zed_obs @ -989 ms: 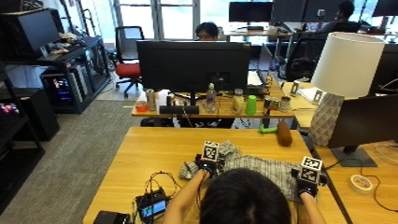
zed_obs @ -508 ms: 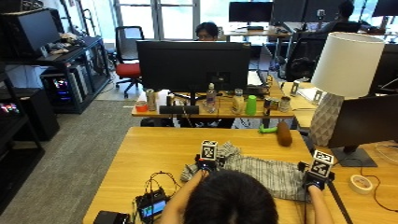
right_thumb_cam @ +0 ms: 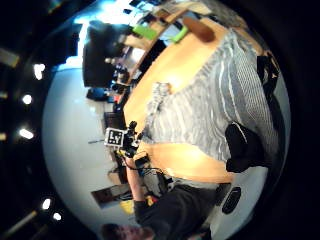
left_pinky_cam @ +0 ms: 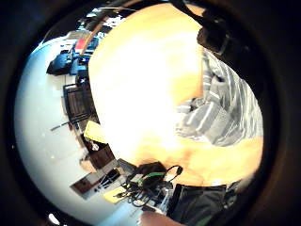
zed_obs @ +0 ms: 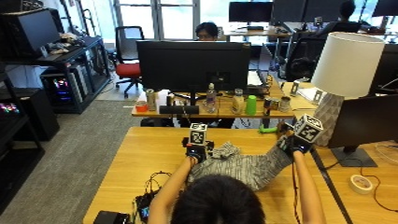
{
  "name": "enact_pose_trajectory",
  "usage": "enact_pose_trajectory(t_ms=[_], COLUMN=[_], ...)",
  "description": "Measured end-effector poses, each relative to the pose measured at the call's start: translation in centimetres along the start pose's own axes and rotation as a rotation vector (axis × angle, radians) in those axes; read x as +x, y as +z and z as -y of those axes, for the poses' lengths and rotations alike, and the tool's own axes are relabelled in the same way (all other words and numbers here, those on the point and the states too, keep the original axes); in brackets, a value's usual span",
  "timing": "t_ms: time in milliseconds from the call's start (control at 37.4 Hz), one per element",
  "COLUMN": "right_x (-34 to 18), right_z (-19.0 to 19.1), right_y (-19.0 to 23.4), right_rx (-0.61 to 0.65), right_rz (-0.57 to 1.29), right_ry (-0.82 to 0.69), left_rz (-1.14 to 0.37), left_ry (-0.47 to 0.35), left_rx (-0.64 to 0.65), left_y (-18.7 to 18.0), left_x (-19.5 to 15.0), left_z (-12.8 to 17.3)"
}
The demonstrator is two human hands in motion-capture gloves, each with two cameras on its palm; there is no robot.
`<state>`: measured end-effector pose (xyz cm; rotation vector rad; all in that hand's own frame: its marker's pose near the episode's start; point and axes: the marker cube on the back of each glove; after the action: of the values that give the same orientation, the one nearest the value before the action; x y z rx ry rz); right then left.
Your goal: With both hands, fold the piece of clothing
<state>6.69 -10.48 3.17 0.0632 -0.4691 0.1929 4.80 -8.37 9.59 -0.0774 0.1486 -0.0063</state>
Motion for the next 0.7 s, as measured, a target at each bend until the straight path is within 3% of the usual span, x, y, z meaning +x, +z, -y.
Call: enact_pose_trajectory(t_ms=[214,374,481,588,695], right_x=[-12.7,-20.3,-27.2,-32.6,-34.7], right_z=[-1.6,-0.8,-4.2,-8.6,-8.6], right_y=[0.1,3.0,7.6,14.3,20.9], right_rx=[-0.008,-0.030,-0.225,-0.433,-0.448], right_rz=[0.043,0.076,0.054,0.009,-0.031], right_ry=[-0.141,-0.207,-0.247,-0.207,-0.167], left_rz=[-0.021,0.003,0.100,0.124,0.096], left_ry=[-0.036,-0.097,-0.214,-0.253,-0.268], left_rx=[0.074,0.160,0.180,0.157,0.164], left_y=[-3.5,-4.0,-2.9,-2.4,-3.1], left_x=[-4.2,-6.6,-9.8,-12.8,-14.3], left_z=[-1.9,-1.9,-0.1,0.1,-2.3])
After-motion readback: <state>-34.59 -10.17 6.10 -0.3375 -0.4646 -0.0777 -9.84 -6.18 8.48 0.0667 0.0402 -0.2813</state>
